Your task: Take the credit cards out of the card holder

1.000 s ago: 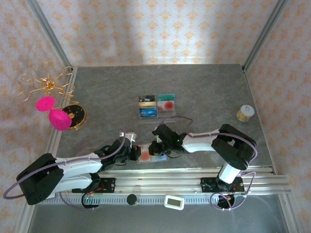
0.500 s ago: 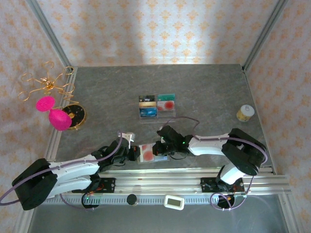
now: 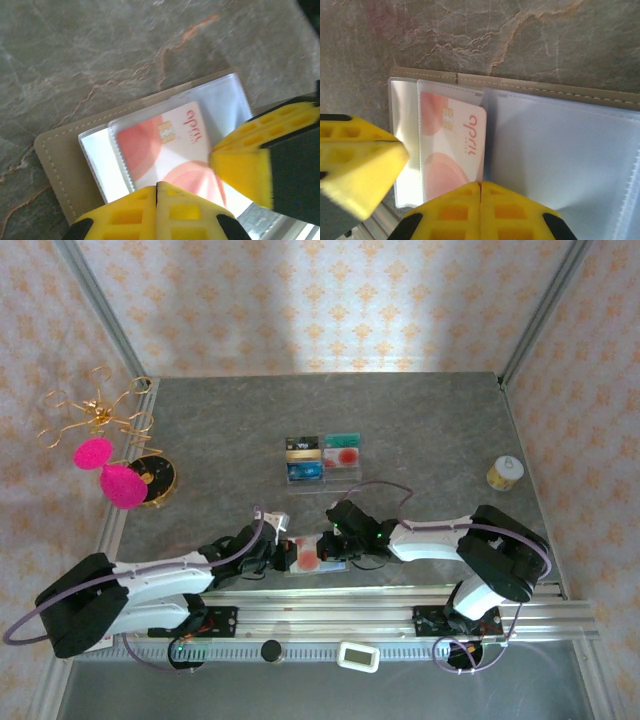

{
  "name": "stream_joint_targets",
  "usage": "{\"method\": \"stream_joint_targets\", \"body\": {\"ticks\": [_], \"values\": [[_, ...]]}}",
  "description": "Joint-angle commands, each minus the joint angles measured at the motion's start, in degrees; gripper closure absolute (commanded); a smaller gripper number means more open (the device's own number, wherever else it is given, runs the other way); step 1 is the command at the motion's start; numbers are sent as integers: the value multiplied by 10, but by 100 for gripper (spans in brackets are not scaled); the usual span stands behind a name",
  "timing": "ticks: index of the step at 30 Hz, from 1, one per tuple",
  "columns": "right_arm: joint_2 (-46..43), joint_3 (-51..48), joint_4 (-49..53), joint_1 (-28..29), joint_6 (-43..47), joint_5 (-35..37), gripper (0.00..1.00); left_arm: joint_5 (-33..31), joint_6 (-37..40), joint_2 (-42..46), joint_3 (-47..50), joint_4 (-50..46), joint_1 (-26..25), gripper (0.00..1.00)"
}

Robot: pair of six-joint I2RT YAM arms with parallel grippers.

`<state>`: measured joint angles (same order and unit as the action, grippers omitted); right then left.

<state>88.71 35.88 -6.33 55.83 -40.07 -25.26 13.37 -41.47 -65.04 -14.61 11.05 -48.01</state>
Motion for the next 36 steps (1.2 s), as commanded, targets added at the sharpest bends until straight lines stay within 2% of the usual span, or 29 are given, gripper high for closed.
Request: {"method": "stream_joint_targets", "body": {"ticks": [1,3,10,14,17,30,36], "values": [[-5,-7,-8,2,-3,22,96,-17,11,-20,-2,6,-2,100],[-11,-10,-10,2,-5,26,89,-21,11,-26,-1,-1,0,100],[-3,-10,-14,2,-4,22,84,-18,10,-26,7,-4,2,100],[-2,-16,-31,2,-5,13,96,-17,9,-24,10,-2,2,100],[-3,-18,-38,2,-4,9,100,-15,10,-24,10,2,2,100],[-62,-63,-2,-1,-19,49,100,-9,15,-20,14,-1,12,100],[-54,-61,-18,0,-12,41,100,-6,27,42,-13,-28,11,100]]}}
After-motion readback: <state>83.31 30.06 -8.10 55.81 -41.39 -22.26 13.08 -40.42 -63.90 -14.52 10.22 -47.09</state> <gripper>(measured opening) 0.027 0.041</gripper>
